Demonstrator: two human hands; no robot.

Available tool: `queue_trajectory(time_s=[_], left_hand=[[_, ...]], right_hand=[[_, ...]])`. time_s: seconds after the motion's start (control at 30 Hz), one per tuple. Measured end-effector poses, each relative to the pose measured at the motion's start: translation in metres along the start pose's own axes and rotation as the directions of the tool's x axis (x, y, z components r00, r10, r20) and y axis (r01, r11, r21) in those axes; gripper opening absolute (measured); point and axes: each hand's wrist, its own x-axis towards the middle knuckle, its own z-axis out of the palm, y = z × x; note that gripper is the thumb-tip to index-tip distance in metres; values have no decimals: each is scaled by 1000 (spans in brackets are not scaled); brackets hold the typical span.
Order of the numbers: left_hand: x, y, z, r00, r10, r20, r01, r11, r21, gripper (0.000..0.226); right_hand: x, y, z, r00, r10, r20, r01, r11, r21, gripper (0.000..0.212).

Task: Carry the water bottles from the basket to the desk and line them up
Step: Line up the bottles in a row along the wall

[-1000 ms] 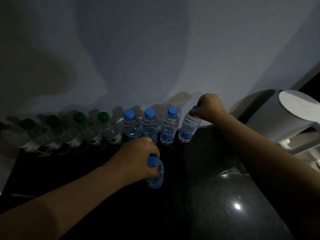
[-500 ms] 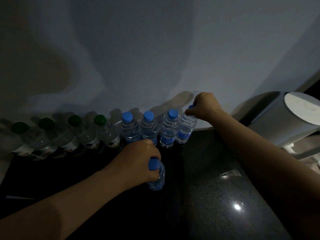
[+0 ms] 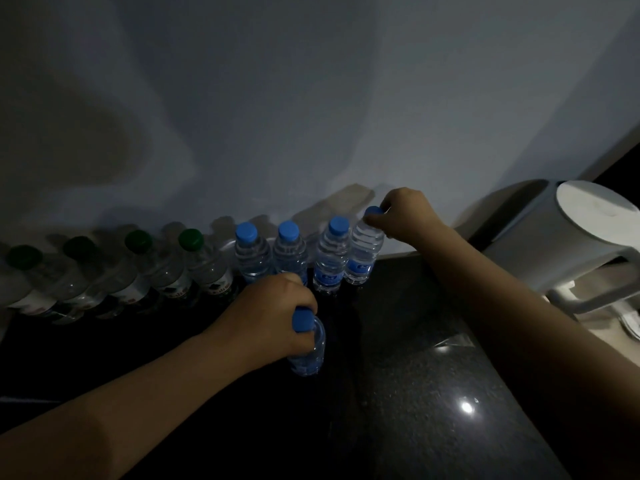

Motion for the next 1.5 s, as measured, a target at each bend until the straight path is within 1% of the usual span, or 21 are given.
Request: queue_trajectory(time_s=[0.13, 0.2, 0.3, 0.4, 0.5, 0.6, 0.8, 1.03, 1.27, 1.37, 1.5], left_hand=[[12, 10, -3, 999, -4, 34, 3, 1000, 30, 17], [20, 17, -5, 999, 15, 36, -17, 999, 41, 18], [39, 30, -8, 998, 42, 35, -45, 996, 74, 18], [63, 44, -11, 999, 37, 17, -38, 995, 97, 14], [87, 62, -12, 997, 71, -27, -68, 991, 117, 15], [108, 80, -11, 992, 121, -23, -117, 984, 133, 14], [156, 98, -4, 989, 143, -19, -140, 982, 129, 20], [197, 103, 15, 982, 185, 40, -189, 975, 117, 28], [222, 99, 20, 951, 270, 152, -298, 929, 219, 26], [233, 95, 20, 927, 317, 201, -364, 890, 275, 25], [244, 90, 19, 914, 323, 246, -388, 873, 297, 25]], right_hand=[[-24, 19, -7, 1000, 10, 2, -10, 997, -72, 37], [-42, 35, -8, 999, 19, 50, -14, 993, -113, 36], [-74, 63, -5, 992, 72, 101, -60, 991, -118, 29], [-105, 90, 1, 981, 129, 146, -111, 986, -124, 31], [-130, 112, 6, 968, 187, 165, -170, 979, -112, 31], [-147, 128, 11, 957, 240, 162, -231, 970, -74, 29], [-159, 146, 21, 949, 286, 135, -289, 957, 5, 28], [-158, 154, 30, 941, 323, 100, -327, 944, 29, 28], [-155, 160, 37, 932, 346, 108, -354, 933, 65, 27], [-153, 162, 41, 932, 347, 109, -356, 932, 72, 28], [-149, 163, 45, 928, 356, 110, -366, 926, 93, 29]])
